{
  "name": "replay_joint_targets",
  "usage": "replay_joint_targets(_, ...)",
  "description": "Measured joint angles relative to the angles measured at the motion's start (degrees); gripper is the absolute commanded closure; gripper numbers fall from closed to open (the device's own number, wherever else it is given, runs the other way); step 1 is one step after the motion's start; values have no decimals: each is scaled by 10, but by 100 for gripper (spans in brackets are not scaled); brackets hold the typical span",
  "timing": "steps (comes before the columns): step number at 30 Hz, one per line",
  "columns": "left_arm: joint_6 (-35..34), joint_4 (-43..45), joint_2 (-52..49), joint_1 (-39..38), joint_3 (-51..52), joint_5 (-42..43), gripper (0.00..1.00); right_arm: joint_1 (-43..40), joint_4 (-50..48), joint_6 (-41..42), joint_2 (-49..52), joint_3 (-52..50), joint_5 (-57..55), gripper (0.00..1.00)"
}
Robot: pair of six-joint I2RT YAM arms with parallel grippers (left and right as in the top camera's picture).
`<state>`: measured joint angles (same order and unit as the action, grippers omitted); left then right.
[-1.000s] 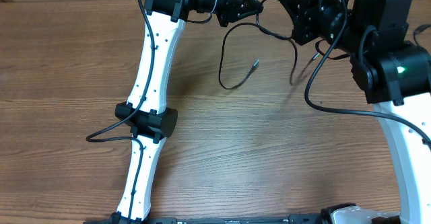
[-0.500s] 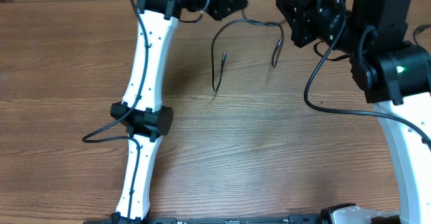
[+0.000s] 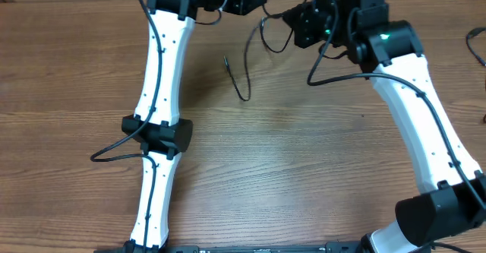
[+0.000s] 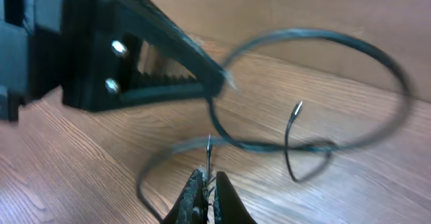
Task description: Untangle cables
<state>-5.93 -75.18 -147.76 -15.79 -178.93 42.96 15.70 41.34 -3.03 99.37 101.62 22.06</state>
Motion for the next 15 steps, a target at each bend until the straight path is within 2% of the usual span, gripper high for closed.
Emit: replay_joint_targets(15,-2,-16,39,-18,0,-2,96,8,-21,-6,0,0,-35,96)
